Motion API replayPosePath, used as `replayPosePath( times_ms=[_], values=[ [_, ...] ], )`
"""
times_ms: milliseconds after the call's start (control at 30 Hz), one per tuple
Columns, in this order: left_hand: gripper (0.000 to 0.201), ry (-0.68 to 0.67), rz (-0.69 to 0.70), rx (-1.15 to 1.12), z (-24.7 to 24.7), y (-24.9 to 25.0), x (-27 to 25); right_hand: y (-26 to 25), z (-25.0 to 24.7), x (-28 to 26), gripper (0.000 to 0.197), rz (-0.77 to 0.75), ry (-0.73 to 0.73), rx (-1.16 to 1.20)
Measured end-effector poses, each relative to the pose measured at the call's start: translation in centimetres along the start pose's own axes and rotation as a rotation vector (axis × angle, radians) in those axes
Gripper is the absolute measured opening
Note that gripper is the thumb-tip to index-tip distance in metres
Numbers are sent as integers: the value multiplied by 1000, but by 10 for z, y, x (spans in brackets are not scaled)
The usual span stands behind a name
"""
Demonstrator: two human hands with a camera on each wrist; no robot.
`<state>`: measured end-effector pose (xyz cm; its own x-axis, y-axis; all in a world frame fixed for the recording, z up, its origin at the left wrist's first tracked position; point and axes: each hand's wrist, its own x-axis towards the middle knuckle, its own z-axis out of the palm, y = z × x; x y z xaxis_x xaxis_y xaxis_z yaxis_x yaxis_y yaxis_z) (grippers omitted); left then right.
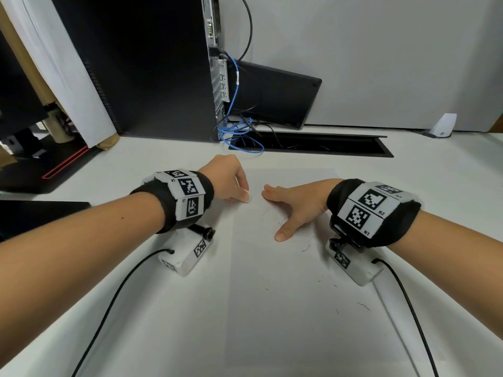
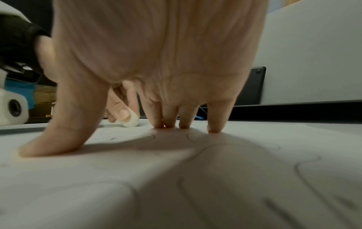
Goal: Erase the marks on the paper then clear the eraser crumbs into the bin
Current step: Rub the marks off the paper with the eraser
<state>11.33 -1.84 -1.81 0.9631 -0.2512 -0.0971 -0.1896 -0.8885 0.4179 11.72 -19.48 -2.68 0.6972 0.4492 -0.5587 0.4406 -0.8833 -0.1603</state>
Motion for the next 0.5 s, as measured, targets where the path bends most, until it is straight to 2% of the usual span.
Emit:
replayPosePath(
  times_ms=[100,167,267,333,433,500],
  values=[
    [14,-105,63,-13,3,4,-6,1,0,1,106,3,-4,6],
    [16,-79,89,39,3,6,-2,2,1,1,105,-2,-10,0],
    [21,40,52,68,1,5,7,3,1,2,105,-8,-13,-5],
    [19,13,51,50,2,5,6,4,1,3,106,-5,-13,-6],
    [14,-105,107,28,7,8,-7,4,1,4,107,-1,-16,-20],
    [15,-75,125,54,7,12,-6,4,1,5,106,-12,-18,-25]
  ],
)
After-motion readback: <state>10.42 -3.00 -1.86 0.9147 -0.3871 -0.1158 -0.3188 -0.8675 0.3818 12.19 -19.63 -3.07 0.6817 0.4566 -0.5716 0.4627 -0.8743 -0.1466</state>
